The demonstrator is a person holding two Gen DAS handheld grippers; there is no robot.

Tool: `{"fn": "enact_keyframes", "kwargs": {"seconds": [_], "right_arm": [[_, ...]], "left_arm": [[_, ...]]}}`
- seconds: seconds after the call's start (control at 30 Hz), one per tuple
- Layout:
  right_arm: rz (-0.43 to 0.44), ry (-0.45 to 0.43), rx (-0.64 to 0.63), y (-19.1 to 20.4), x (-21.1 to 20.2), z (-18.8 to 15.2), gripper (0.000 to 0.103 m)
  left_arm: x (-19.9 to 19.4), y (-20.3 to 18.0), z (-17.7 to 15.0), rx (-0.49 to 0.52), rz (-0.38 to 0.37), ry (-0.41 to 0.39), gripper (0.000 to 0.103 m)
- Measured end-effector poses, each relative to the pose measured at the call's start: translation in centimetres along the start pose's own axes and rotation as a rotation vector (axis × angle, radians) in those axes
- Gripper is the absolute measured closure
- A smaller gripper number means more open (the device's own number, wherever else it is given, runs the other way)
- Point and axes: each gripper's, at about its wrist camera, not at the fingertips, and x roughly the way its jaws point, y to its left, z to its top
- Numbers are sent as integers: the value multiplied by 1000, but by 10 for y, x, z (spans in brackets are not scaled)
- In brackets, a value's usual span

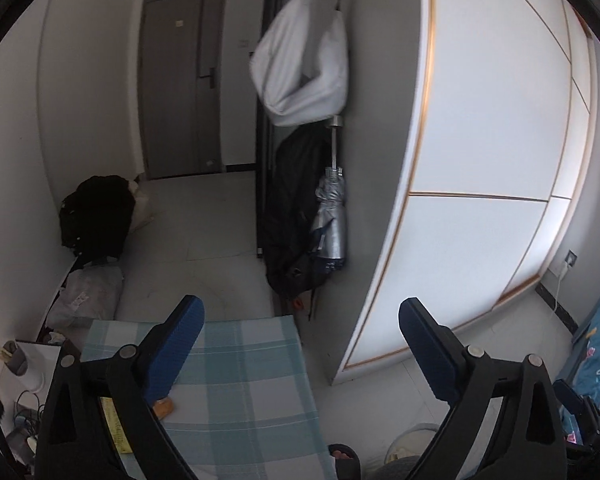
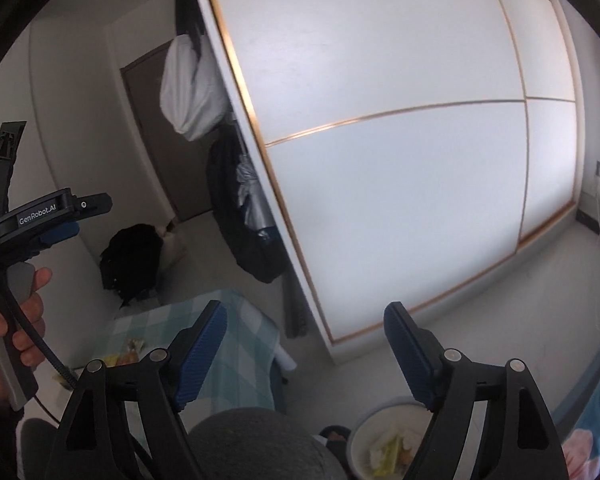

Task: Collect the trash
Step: 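Move both tools back over the table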

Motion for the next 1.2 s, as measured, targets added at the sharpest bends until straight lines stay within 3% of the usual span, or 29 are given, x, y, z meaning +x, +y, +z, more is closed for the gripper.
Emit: {"fn": "enact_keyframes", "kwargs": {"seconds": [0.3,0.53,0.63,0.77,1.2], "right_arm": [[142,-57,-153,99,19,2,12],[271,-59,-225,154,41,-12,12],[313,-31,-241,176,56,-22,12],[359,30,-274,196,66,-40,12],[369,198,-381,268,125,-89,12]], "left_arm": [[-25,96,-28,-94,255,-94,6],[-13,144,-49,-156,330,-47,6],[-30,166,-68,-169,380,-58,6],[-30,197,-81,-195,395,-29,6],[-8,275,-129,-259,408,16,6]]}}
